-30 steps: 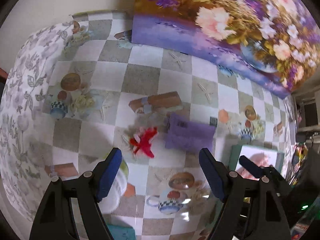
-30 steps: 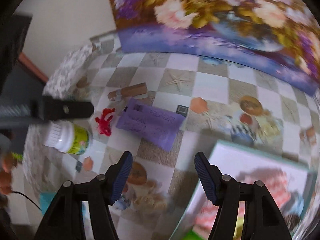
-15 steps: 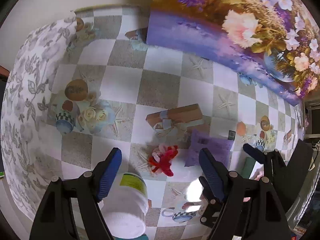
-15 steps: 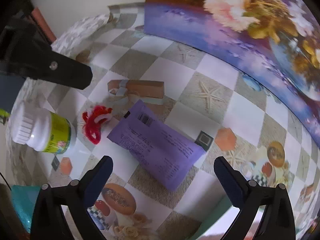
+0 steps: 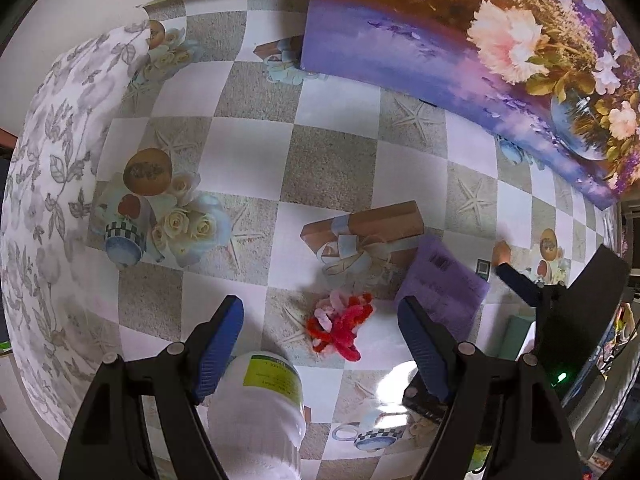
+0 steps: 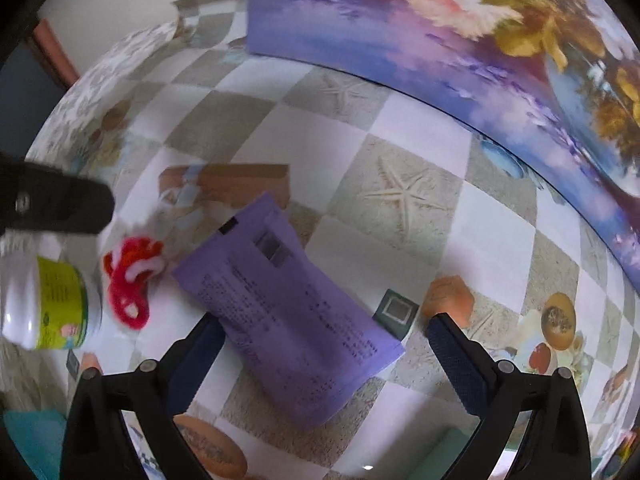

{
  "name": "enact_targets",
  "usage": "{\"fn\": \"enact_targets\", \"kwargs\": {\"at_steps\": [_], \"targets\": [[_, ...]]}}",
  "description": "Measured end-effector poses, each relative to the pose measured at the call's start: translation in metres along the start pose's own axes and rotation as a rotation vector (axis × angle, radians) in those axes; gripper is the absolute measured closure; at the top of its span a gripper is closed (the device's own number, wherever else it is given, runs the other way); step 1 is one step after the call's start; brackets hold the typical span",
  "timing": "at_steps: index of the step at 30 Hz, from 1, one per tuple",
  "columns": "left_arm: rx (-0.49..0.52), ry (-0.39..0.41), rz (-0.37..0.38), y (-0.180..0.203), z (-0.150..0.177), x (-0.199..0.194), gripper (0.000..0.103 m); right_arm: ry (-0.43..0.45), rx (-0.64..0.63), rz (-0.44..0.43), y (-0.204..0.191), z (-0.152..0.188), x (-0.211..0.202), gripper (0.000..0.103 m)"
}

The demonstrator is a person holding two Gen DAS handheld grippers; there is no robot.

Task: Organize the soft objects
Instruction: 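Grasp the purple packet with the right gripper while the left grasps the red scrunchie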

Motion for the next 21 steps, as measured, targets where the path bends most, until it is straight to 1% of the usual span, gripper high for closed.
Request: {"fn": "enact_targets", "kwargs": {"at_steps": [5, 7, 9, 10, 12, 17, 21], "targets": [[0.03, -0.008, -0.047, 0.011, 0.001, 0.011, 0.023, 0.002, 0.068, 0.013, 0.021, 0.003, 0.0, 0.002], [0.039, -0.011, -0.064, 0.014, 0.002, 0.015, 0.023, 0.008, 0.089, 0.015, 0.029, 0.004, -0.001, 0.008], [0.048, -0.021, -0.08, 0.017, 0.003, 0.021, 0.023, 0.008, 0.099, 0.018, 0.037, 0.004, -0.002, 0.019], [0.054, -0.026, -0.087, 0.02, 0.004, 0.024, 0.023, 0.007, 0.106, 0.018, 0.04, 0.004, -0.003, 0.022], [0.077, -0.031, -0.109, 0.025, 0.006, 0.03, 0.023, 0.008, 0.116, 0.018, 0.045, 0.006, -0.006, 0.032], [0.14, -0.043, -0.189, 0.038, 0.012, 0.045, 0.023, 0.009, 0.134, -0.009, 0.055, 0.009, -0.007, 0.039], [0.168, -0.05, -0.213, 0.048, 0.015, 0.056, 0.026, -0.004, 0.145, -0.027, 0.062, 0.015, -0.012, 0.042]]}}
Point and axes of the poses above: each gripper's, at about its wrist camera, not at the fingertips, and x roughly the way its jaws point, y to its right, z to its underside, the point moved 6 cm from there along x, roughly the way its jaws point, and after that the axes turned 11 degrees about -x, right-handed, at the moved point
